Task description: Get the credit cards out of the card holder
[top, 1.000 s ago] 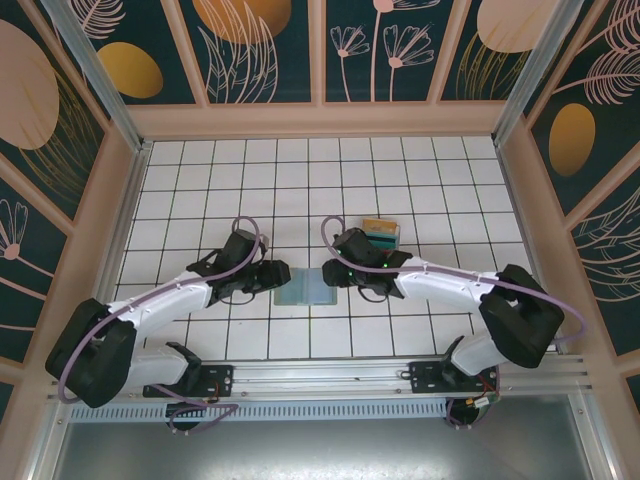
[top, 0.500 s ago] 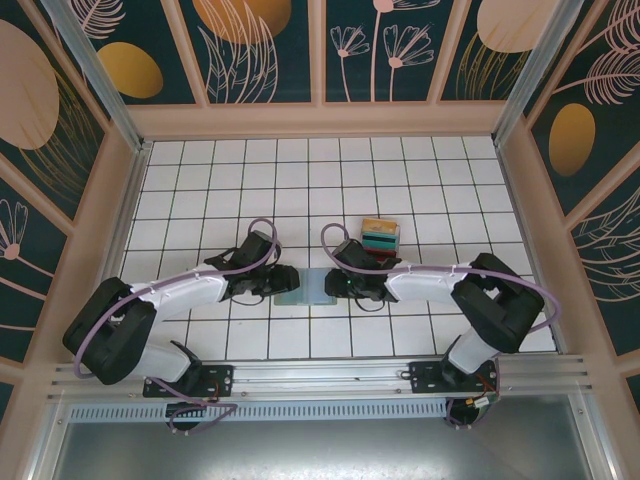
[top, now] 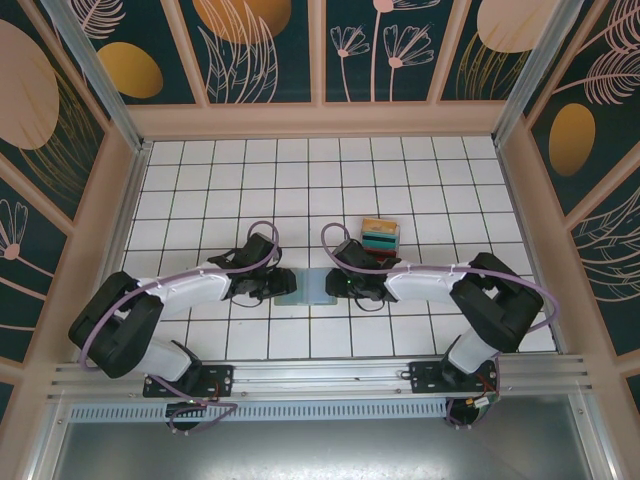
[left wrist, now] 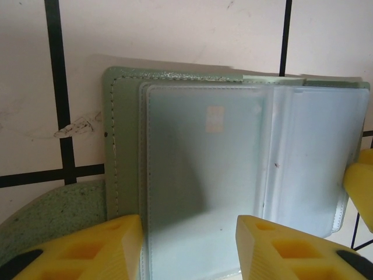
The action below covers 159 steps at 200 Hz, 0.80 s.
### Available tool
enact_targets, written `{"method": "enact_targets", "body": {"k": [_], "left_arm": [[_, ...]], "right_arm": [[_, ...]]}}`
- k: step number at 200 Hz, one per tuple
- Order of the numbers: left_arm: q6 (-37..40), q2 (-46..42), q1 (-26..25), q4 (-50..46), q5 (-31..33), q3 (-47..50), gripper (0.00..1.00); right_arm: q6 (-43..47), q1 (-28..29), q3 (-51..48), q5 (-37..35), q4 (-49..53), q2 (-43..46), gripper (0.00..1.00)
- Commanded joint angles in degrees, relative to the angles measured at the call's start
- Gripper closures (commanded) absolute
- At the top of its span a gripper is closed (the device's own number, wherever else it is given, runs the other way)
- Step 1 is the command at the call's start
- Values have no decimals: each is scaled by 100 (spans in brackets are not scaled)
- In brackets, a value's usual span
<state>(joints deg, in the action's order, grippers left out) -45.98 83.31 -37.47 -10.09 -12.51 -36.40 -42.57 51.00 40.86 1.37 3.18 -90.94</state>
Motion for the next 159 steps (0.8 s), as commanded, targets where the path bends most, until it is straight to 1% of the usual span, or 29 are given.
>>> {"method": "enact_targets", "body": {"k": [1, 35, 111, 159], "left_arm": [[150, 130, -26, 7, -151, -113, 53], [211, 96, -87, 286, -473, -129, 51], [260, -32, -198, 491, -658, -217, 46], [293, 124, -253, 613, -861, -345, 45]], "right_arm": [[-116, 99, 40, 162, -112, -288, 67], [-129, 125, 67, 189, -108, -368, 67], [-136, 138, 80, 175, -70, -407, 67], [-195, 139, 40, 82, -35, -312, 67]]}}
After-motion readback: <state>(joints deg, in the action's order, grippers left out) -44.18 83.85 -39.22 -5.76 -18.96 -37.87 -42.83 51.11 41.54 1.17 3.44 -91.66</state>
